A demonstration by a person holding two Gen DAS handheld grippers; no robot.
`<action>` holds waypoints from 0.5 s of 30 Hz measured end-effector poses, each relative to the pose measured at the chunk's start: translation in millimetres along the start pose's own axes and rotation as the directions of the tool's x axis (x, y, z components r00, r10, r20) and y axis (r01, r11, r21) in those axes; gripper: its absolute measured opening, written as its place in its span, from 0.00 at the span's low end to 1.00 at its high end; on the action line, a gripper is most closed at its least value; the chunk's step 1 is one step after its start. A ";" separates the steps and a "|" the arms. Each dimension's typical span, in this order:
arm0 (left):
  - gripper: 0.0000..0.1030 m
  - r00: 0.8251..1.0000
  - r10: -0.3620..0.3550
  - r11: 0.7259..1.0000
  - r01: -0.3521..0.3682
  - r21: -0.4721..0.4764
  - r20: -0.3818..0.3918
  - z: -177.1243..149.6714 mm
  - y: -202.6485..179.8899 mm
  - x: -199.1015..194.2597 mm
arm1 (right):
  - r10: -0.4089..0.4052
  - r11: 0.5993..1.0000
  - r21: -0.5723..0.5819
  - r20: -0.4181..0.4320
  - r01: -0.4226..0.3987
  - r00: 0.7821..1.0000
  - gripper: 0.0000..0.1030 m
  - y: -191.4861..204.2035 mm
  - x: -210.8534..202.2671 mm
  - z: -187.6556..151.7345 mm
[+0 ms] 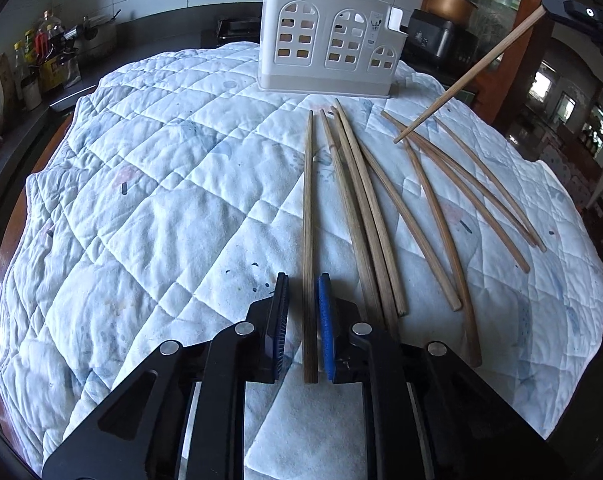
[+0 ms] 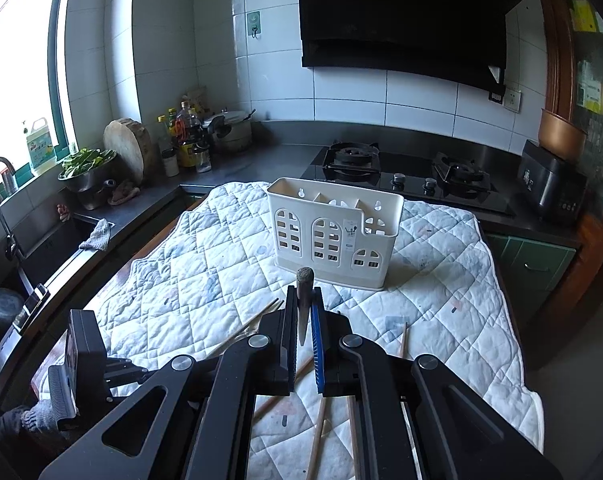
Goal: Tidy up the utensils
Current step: 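Lift the held chopsticks with both tools and carry them over the white holder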
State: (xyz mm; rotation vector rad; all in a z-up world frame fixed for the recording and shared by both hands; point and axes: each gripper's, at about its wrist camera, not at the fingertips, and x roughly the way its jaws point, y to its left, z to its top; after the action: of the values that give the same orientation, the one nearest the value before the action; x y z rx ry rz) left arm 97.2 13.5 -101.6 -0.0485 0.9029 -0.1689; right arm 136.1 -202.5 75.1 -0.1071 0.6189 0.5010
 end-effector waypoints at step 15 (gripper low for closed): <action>0.05 0.978 -0.077 0.997 0.079 -0.006 0.194 63.5 7.4 -75.1 | -0.017 1.000 -0.023 0.045 0.018 0.999 0.06 -3.9 -11.9 35.5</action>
State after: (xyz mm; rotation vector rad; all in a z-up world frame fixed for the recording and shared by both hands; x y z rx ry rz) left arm 102.3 31.5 -4.8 -0.1119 0.7081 -0.2269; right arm 148.4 -202.2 110.7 -0.1227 0.5686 0.4929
